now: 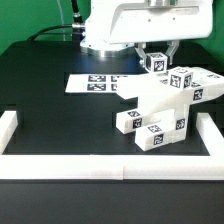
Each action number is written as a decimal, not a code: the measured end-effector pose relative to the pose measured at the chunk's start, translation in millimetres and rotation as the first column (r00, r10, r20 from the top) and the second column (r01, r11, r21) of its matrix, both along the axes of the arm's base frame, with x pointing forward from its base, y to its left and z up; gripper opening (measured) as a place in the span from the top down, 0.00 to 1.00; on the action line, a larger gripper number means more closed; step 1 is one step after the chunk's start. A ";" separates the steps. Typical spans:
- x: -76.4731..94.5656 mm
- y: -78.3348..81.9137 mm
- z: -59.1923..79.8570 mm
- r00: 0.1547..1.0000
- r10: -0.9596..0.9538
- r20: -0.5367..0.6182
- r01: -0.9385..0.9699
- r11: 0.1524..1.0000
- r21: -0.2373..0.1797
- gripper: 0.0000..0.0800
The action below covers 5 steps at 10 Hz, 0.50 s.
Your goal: Assemble chair
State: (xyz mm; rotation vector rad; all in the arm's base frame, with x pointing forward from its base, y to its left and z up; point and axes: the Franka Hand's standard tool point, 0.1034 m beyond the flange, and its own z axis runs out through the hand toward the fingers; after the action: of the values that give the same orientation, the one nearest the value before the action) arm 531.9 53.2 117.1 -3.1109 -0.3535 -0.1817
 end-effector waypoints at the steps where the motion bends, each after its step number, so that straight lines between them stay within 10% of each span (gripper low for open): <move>1: 0.0 0.0 0.0 1.000 0.000 0.000 0.000 1.000 0.000 0.64; 5: 0.0 -0.1 0.0 0.999 -0.032 -0.001 0.032 0.999 0.004 0.64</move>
Offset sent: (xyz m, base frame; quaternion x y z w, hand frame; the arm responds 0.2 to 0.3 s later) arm 0.0000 0.0000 0.0000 0.0000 0.0000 0.0000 1.0000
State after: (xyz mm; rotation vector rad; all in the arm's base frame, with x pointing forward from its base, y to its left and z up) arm 531.9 53.2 117.1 -3.1140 -0.3035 -0.1815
